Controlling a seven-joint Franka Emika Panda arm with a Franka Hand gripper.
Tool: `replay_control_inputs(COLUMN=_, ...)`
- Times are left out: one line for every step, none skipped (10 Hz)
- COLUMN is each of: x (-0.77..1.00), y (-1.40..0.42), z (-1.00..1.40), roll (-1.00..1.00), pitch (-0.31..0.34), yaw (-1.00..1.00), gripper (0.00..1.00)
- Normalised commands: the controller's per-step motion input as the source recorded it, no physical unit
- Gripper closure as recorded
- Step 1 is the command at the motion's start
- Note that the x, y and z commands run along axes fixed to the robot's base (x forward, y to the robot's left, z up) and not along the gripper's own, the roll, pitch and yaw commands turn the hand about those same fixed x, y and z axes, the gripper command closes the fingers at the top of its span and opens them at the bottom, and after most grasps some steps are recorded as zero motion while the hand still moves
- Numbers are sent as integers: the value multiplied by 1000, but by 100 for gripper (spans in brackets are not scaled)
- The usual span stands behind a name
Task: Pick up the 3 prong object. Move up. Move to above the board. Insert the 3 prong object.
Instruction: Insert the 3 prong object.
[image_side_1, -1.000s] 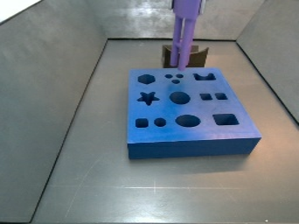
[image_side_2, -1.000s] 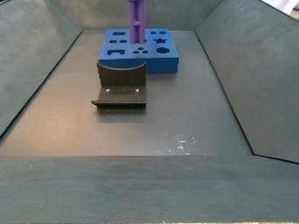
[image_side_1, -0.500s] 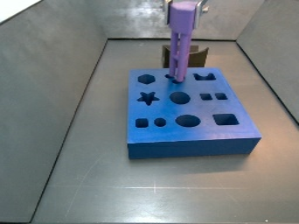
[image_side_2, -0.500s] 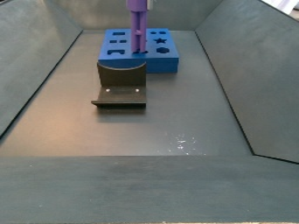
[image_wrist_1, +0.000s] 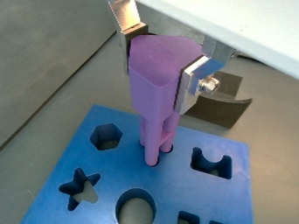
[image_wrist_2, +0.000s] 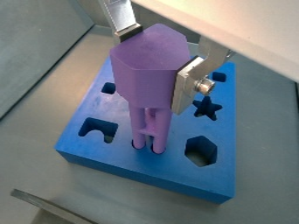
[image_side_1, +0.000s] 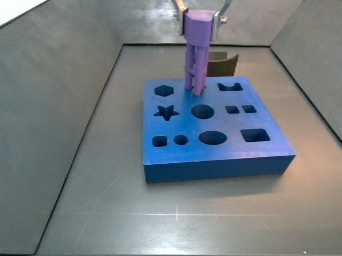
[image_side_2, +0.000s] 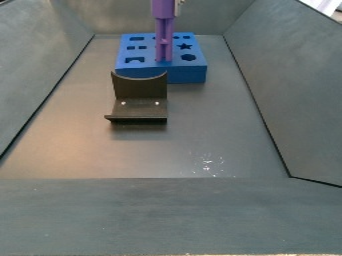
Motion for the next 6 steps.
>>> replay_control_inputs(x=-40, y=0, z=-206, roll=0, pitch=-19, yaw=0, gripper=100)
replay_control_inputs(x=0, y=0, z=-329, roll=0, pitch=0, yaw=0, gripper=100)
replay_control_inputs(x=31, y=0, z=-517, roll=59, pitch=19, yaw=0, gripper=100)
replay_control_inputs(x=51, y=66, z=0, roll=-51, pitch=31, yaw=-34, gripper=100)
replay_control_inputs(x=0, y=0, z=0, roll=0, pitch=-16, yaw=0, gripper=100)
replay_control_inputs(x=0, y=0, z=0, roll=0, pitch=0, yaw=0, gripper=100)
